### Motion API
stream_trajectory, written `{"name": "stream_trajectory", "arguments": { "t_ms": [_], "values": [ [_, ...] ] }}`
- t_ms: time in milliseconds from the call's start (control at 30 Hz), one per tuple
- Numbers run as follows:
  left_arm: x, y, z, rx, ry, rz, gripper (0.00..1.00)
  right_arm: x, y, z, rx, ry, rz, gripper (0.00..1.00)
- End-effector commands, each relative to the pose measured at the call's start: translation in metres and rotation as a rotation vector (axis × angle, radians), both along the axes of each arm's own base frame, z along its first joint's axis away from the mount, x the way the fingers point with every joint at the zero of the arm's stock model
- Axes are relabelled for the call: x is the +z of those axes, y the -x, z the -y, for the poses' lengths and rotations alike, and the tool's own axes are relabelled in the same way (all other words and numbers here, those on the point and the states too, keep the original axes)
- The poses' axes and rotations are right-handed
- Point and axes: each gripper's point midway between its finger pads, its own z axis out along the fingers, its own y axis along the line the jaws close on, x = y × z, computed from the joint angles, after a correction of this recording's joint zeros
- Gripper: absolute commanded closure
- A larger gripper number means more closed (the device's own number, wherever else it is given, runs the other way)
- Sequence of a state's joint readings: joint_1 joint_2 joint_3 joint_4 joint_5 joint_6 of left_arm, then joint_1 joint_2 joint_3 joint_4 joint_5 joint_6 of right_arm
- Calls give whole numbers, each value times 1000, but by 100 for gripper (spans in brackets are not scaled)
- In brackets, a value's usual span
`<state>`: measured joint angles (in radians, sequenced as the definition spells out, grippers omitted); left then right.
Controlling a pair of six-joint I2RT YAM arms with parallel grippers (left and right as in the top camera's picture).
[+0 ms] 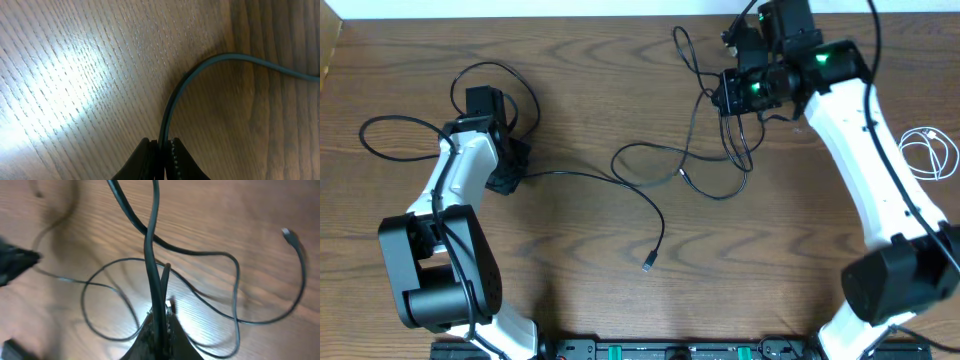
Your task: Untangle cables
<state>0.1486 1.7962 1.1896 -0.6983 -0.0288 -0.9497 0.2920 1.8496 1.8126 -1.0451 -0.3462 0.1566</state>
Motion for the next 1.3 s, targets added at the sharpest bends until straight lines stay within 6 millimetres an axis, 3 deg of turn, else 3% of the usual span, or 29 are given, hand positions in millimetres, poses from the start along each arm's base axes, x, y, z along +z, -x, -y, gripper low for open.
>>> {"name": "stream_trajectory", "arguments": {
  "t_ms": [0, 300, 567, 667, 867, 933, 1167, 1200, 1267],
  "values": [
    [-7, 4, -1, 15, 0, -22, 87, -18, -12, 14, -100, 71, -35, 99],
    [-7, 4, -1, 15, -1, -22, 87, -82, -18, 42, -272, 236, -184, 99],
    [-7, 4, -1, 15, 0, -22, 87, -138, -20, 56, -289, 356, -274, 96],
    [-7, 4, -1, 15, 0, -22, 87, -149, -20, 61, -295, 389, -289, 92],
    [-7, 4, -1, 15, 0, -22, 87, -162, -21, 74, -385, 454, -301, 74],
    [-7, 4, -1, 15, 0, -22, 87, -162, -23, 83, -446, 487, -290, 61],
    [-7, 4, -1, 15, 0, -22, 87, -165, -22, 89, -517, 500, -296, 43],
    [-7, 4, -1, 15, 0, -22, 87, -165, -21, 89, -528, 498, -299, 37],
    [-7, 4, -1, 15, 0, -22, 87, -168, -20, 90, -573, 493, -304, 13]
  ]
}}
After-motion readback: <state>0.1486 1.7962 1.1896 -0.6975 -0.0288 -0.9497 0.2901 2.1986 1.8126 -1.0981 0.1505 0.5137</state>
